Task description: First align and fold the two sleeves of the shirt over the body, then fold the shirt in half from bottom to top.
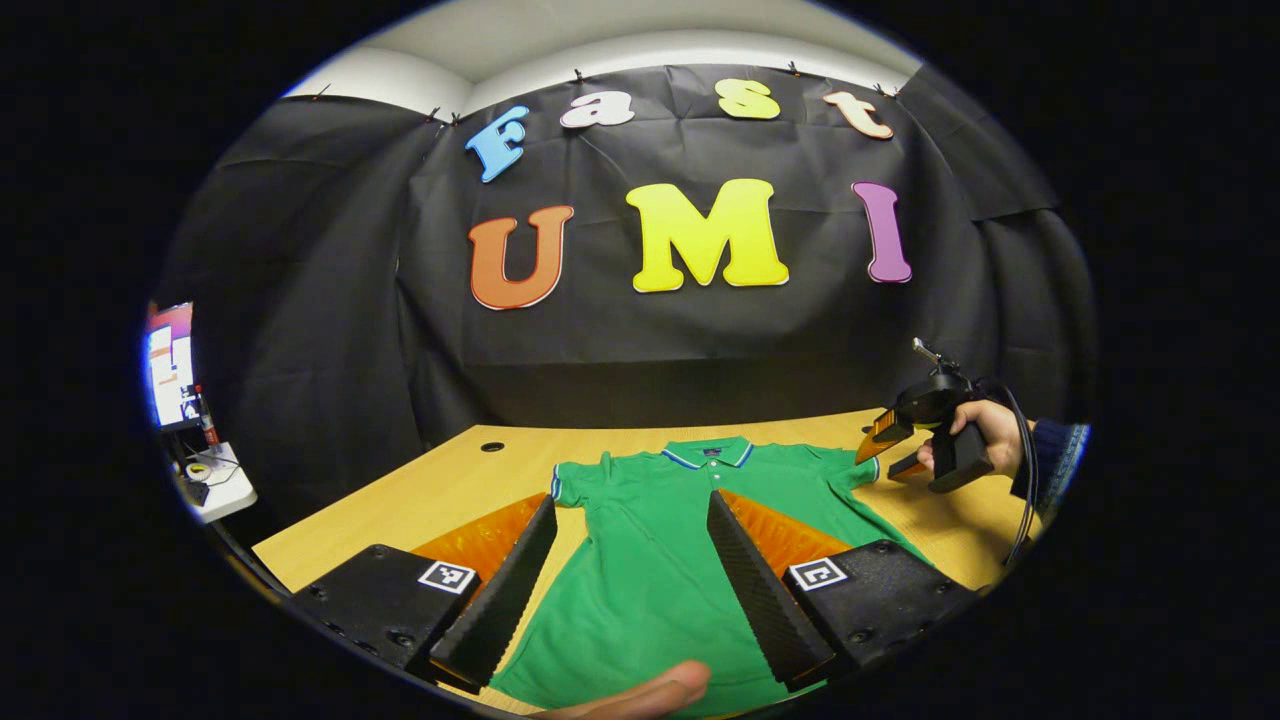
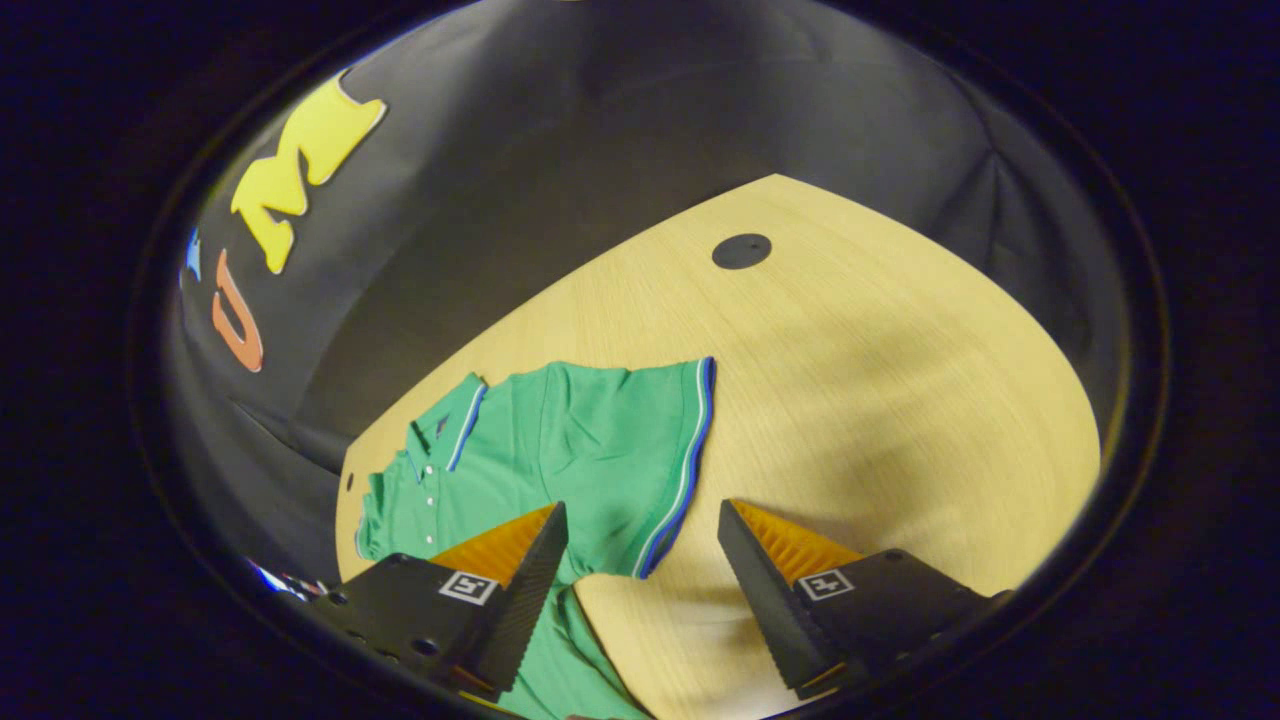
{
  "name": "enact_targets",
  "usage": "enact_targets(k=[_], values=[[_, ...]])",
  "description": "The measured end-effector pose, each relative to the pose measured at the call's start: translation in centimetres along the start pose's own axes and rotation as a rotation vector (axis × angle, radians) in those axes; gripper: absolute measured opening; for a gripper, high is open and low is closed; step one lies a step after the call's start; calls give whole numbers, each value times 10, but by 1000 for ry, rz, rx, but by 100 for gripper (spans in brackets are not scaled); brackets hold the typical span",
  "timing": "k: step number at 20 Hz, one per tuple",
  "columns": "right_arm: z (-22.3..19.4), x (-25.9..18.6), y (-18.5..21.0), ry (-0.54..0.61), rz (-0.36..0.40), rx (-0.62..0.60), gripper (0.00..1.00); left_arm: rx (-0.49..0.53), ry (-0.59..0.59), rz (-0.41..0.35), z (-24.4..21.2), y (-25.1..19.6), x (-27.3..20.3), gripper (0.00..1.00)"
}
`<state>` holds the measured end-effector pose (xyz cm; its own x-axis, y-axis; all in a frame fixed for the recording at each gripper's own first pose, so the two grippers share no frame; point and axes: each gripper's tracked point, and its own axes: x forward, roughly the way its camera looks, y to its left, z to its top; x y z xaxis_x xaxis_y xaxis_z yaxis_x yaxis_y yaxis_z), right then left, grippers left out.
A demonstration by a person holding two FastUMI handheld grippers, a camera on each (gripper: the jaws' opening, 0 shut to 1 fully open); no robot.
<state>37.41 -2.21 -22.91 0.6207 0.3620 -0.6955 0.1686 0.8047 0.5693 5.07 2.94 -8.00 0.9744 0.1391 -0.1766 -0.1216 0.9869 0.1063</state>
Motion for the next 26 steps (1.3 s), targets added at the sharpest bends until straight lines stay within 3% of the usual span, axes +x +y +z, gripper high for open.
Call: enact_targets(k=[2,3,5,7,8,11,15,24,26], values=[[3,6,0,21,-7,66,83,-8,24,4,-7,0,3,98],[-3,10,1,48,-15,89,65,-8,33,7,-9,1,3,98],[-7,16,9,94,0,97,47,-8,38,17,-11,4,4,98],[-6,23,11,107,-31,80,43,-15,41,22,-11,5,5,98],[-5,26,10,108,-66,64,38,-20,43,22,-13,6,7,98],[-4,23,6,84,-146,-132,4,-31,62,27,-18,8,10,98],[-9,20,15,72,-208,-280,0,-39,88,31,-25,9,13,98],[-3,-11,86,24,-57,-190,0,-67,58,60,-14,26,11,98],[-6,-12,79,35,-125,-191,0,-84,65,60,-16,28,12,98]])
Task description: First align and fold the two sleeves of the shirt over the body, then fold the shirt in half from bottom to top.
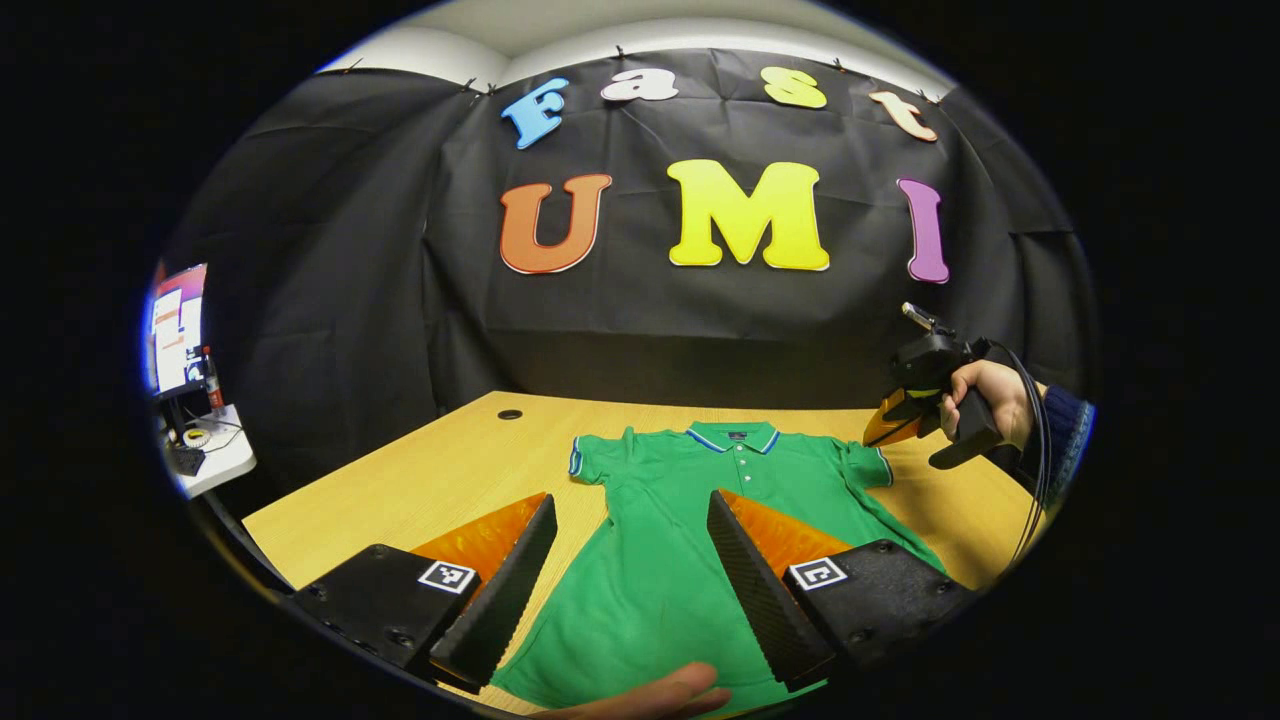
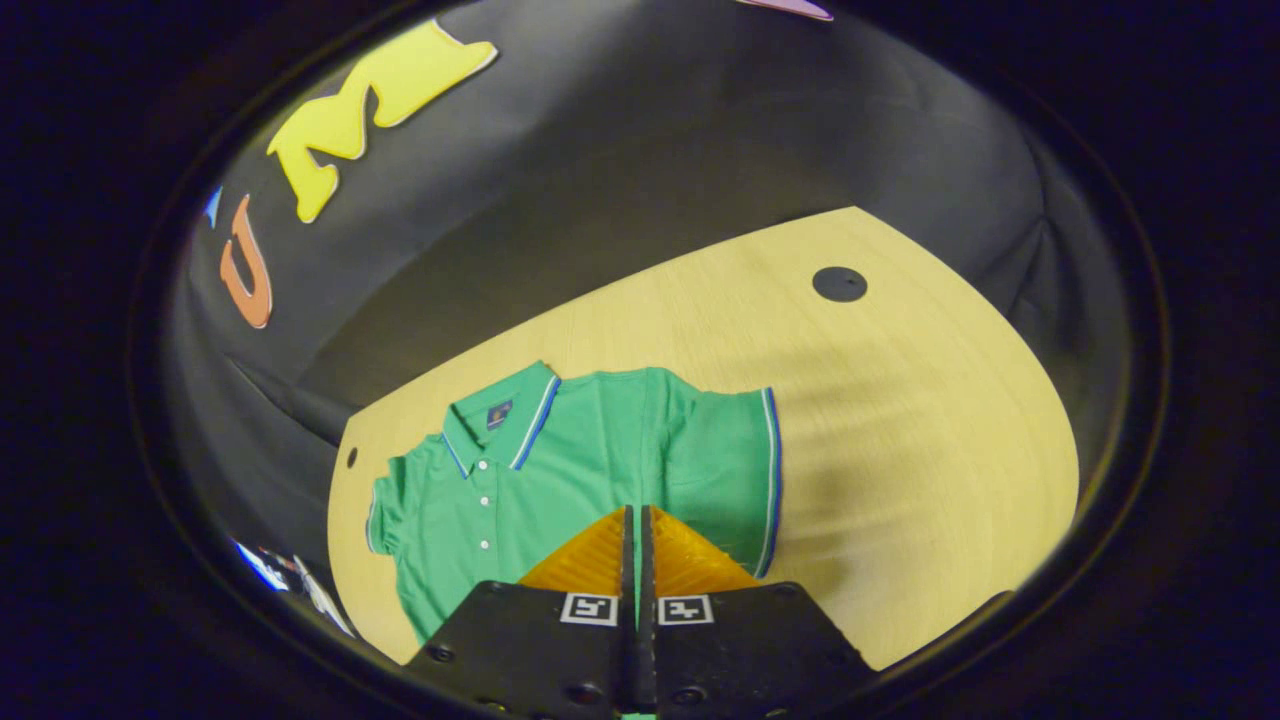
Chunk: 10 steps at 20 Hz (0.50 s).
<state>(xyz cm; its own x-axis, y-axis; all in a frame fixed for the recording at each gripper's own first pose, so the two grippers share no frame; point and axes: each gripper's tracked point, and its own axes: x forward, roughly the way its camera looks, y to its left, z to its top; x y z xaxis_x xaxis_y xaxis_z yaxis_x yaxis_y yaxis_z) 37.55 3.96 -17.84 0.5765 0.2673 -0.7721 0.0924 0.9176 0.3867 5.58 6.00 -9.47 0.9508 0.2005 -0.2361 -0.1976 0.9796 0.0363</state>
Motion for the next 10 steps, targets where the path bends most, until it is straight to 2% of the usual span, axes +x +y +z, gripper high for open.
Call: enact_targets(k=[2,5,6,7,8,10], values=[[-2,4,-25,7,-118,-78,5,-4,8,3,-2,2,1,98],[-6,6,-45,40,-183,-85,45,-4,9,-4,-3,0,1,98],[-11,10,-48,64,-192,-68,54,-4,13,-7,-6,-2,2,98],[-18,13,-48,89,-185,-59,69,-1,19,-9,-7,-4,1,98],[-24,17,-45,113,-169,-55,63,3,22,-12,-8,-5,2,98],[-32,28,-45,148,-176,-63,68,10,18,-9,-6,-3,2,98]])
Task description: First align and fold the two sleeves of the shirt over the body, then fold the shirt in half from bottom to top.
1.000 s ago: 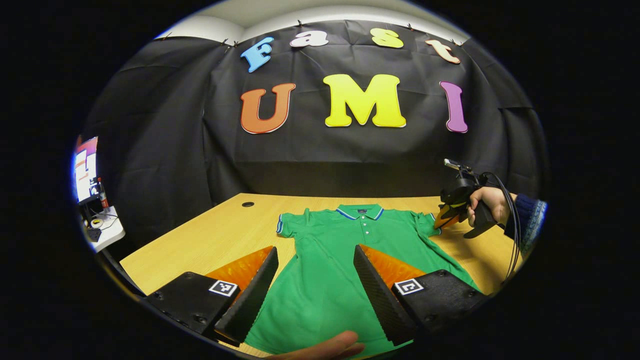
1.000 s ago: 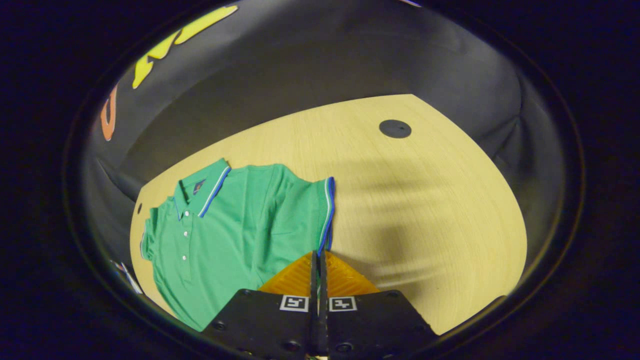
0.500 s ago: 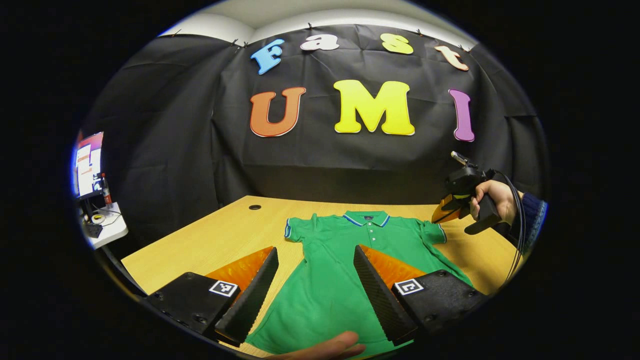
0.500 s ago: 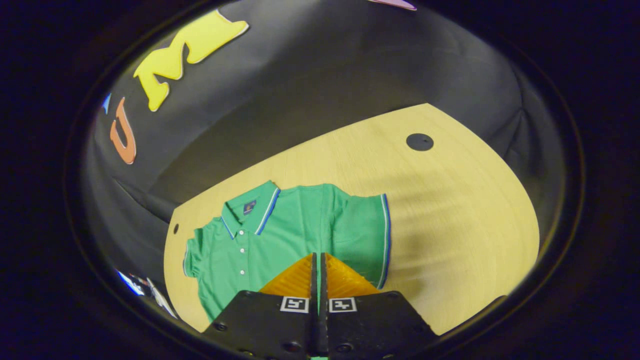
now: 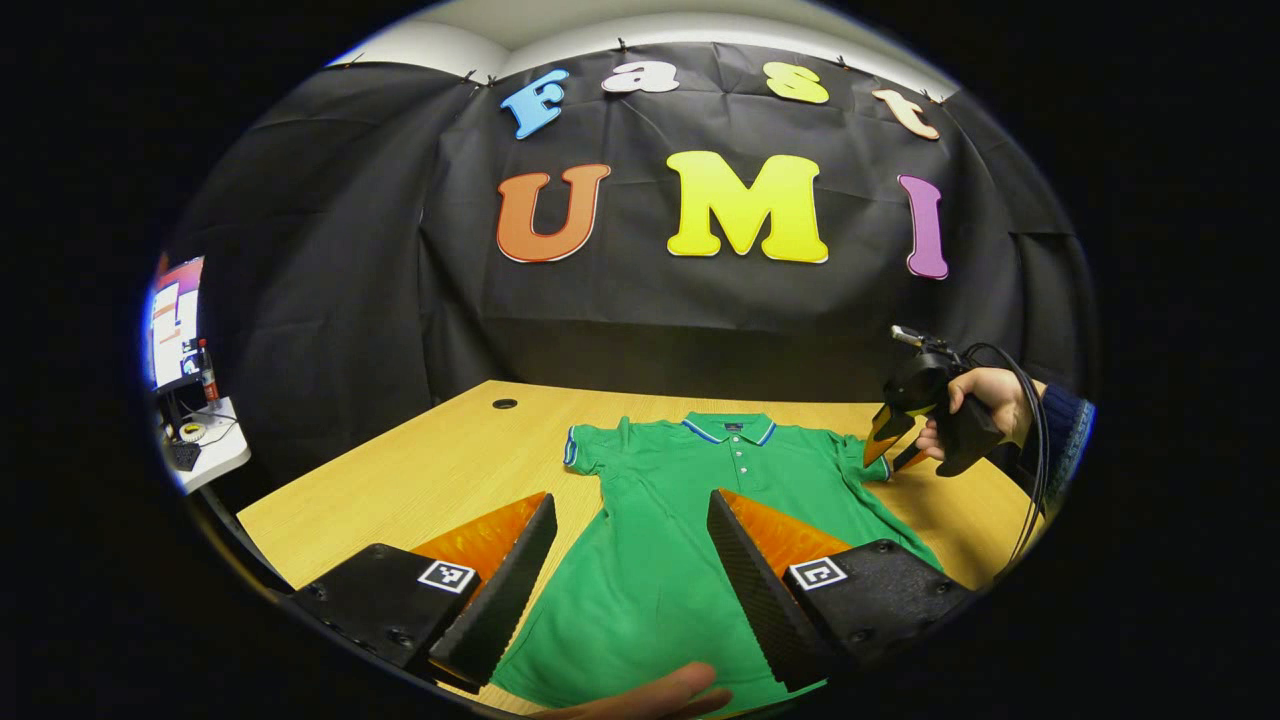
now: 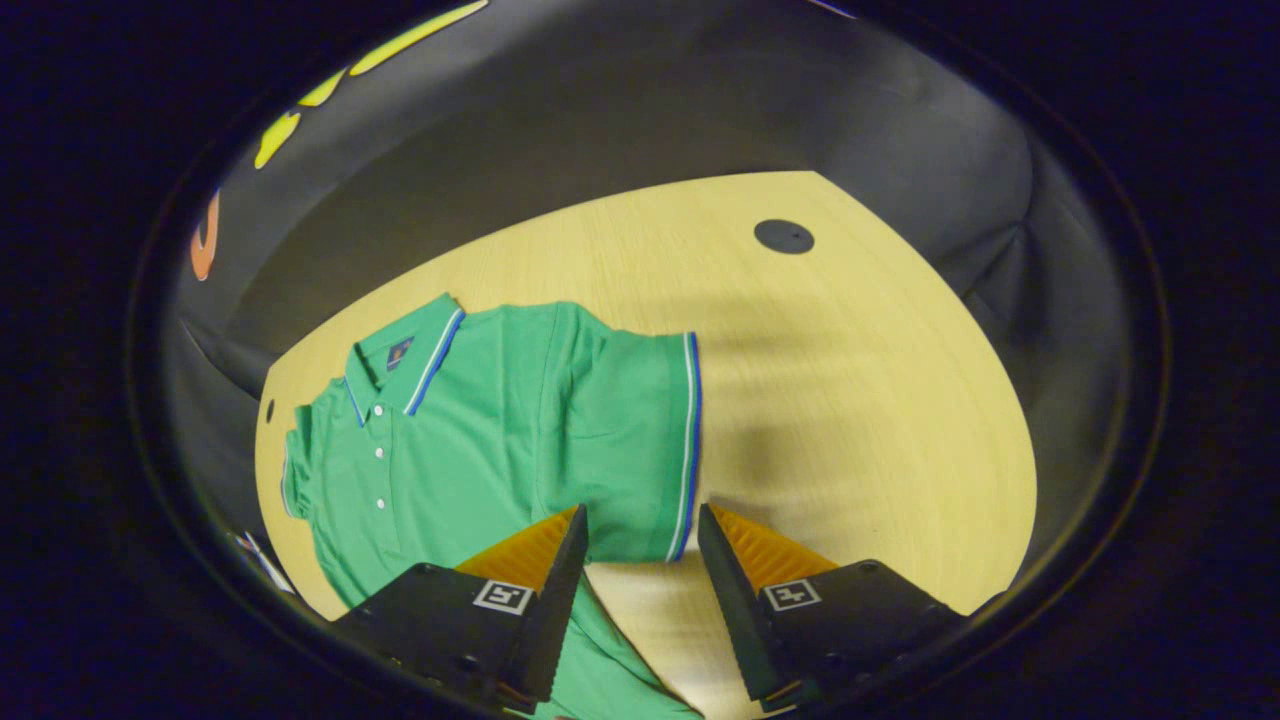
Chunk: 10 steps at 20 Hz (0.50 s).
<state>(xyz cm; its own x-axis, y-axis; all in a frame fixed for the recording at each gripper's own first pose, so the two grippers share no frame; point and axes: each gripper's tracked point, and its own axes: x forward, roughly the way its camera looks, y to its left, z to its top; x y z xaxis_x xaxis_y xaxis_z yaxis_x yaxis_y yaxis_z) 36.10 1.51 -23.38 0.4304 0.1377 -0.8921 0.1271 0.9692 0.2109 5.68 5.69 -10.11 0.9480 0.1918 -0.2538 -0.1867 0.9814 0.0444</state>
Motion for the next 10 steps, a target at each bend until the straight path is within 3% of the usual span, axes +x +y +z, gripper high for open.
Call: enact_targets(k=[2,3,4,5,6,7,10], values=[[9,7,-7,-29,-52,-17,69,2,0,5,-1,2,1,98],[7,10,-13,-22,-85,-38,61,0,3,8,-2,3,2,98],[11,8,-13,-42,-87,-19,61,-3,8,11,-3,4,2,98],[12,11,-8,-36,-56,13,42,-3,11,10,-2,5,3,98],[11,12,-4,-26,-28,37,29,-2,12,13,-1,5,3,98],[11,11,-6,-35,-14,25,7,2,7,17,2,6,2,98],[13,6,-10,-64,-25,6,0,37,-29,20,18,10,-6,98]])
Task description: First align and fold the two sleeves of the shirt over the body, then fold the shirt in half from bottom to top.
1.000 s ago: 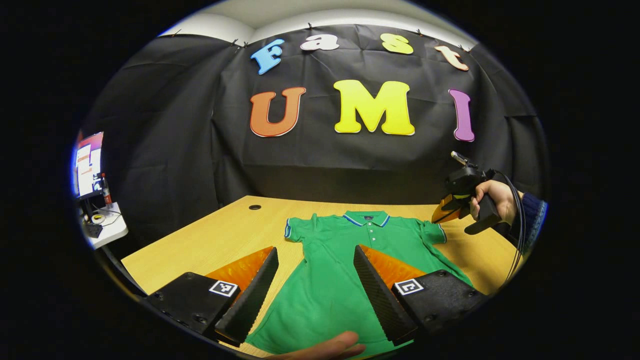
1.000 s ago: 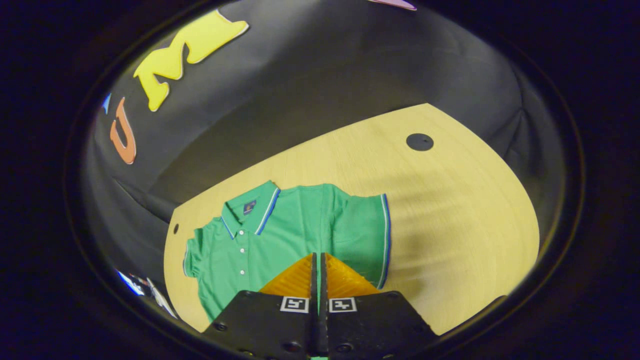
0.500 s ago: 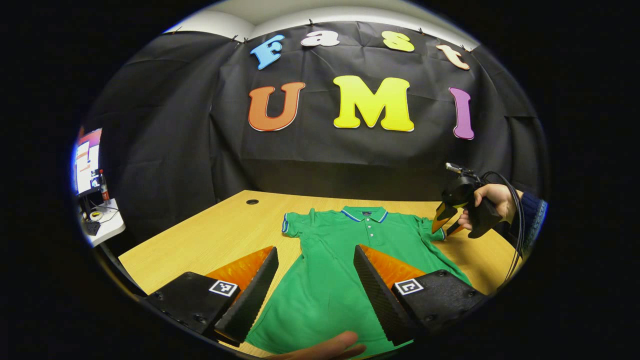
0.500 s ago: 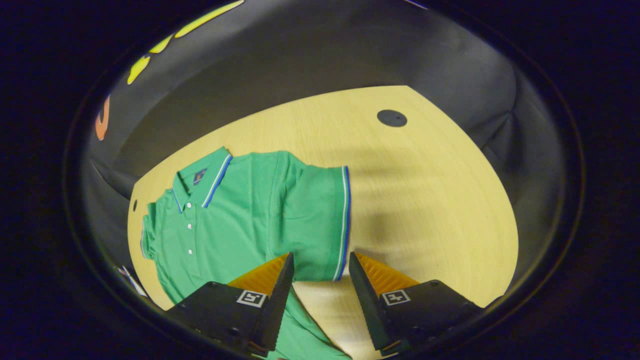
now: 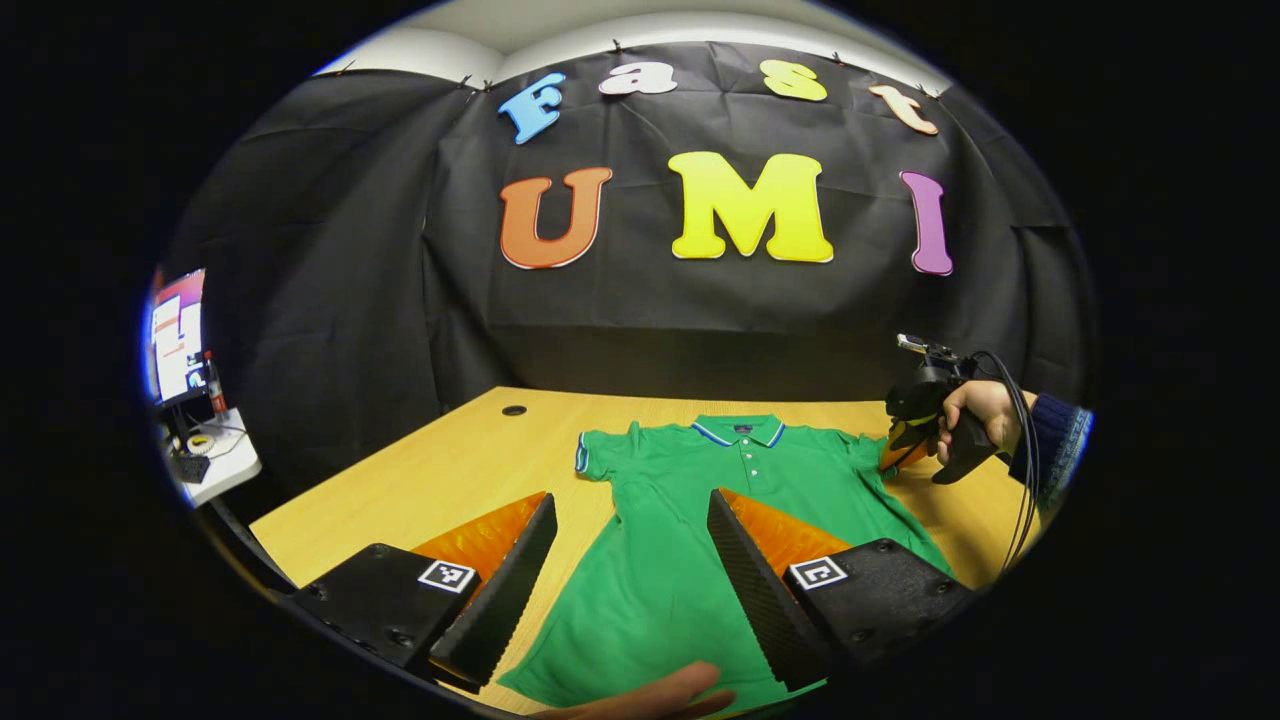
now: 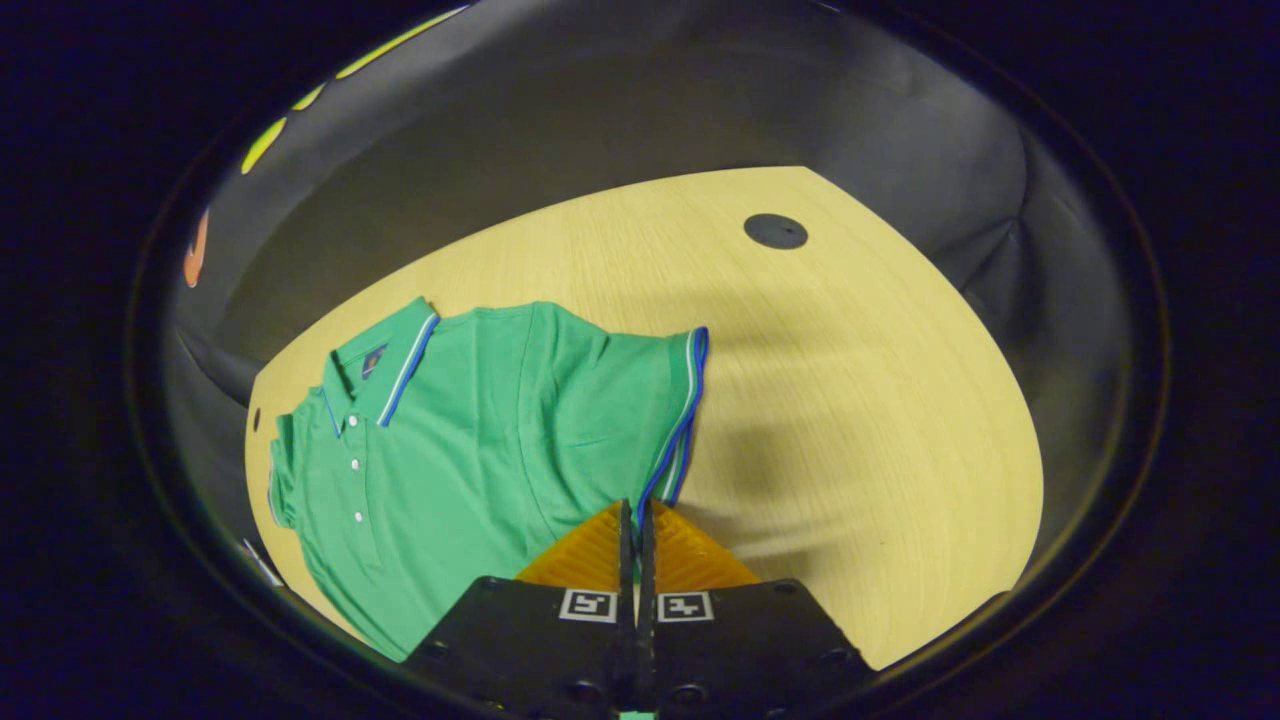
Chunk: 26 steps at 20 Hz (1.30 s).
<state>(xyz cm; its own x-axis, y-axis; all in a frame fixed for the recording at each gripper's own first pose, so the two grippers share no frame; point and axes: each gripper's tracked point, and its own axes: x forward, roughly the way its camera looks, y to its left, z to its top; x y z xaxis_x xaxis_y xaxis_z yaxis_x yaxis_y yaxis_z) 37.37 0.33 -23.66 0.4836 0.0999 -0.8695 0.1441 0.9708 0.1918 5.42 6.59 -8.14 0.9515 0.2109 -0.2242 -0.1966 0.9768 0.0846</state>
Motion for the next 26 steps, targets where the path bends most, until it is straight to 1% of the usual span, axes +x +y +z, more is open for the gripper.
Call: enact_targets(k=[1,4,7,9,11,12,13,15,17,18,19,20,21,22,25,26], values=[[-1,-2,0,-9,-3,-24,0,0,-15,3,3,4,-2,98],[3,-20,17,-37,26,-35,0,-27,-41,-2,12,13,-4,98],[9,-37,32,-83,5,-117,0,-53,-36,16,12,24,-3,98],[12,-44,52,-113,10,-164,0,-64,-32,22,11,29,-2,98],[9,-48,78,-126,42,-209,0,-74,-26,18,11,30,-1,98],[7,-48,90,-132,47,-239,3,-76,-24,15,11,30,-1,98],[4,-47,99,-137,42,-272,0,-75,-27,10,11,30,-1,98],[1,-45,118,-155,31,-328,1,-78,-27,16,11,36,2,98],[-3,-43,138,-164,54,-360,0,-96,-15,20,7,40,7,98],[-7,-42,147,-158,78,-373,1,-103,-5,19,5,40,8,98],[-11,-42,154,-155,102,-386,9,-108,3,19,4,40,9,98],[-12,-43,159,-158,121,-393,13,-109,4,19,4,40,9,98],[-12,-48,162,-166,134,-392,12,-109,5,21,3,42,10,98],[-10,-51,165,-182,150,-386,17,-108,7,26,2,43,10,98],[-6,-86,163,-281,193,-386,77,-116,13,25,0,42,14,98],[-1,-97,161,-342,203,-387,96,-128,14,28,-1,43,16,98]])
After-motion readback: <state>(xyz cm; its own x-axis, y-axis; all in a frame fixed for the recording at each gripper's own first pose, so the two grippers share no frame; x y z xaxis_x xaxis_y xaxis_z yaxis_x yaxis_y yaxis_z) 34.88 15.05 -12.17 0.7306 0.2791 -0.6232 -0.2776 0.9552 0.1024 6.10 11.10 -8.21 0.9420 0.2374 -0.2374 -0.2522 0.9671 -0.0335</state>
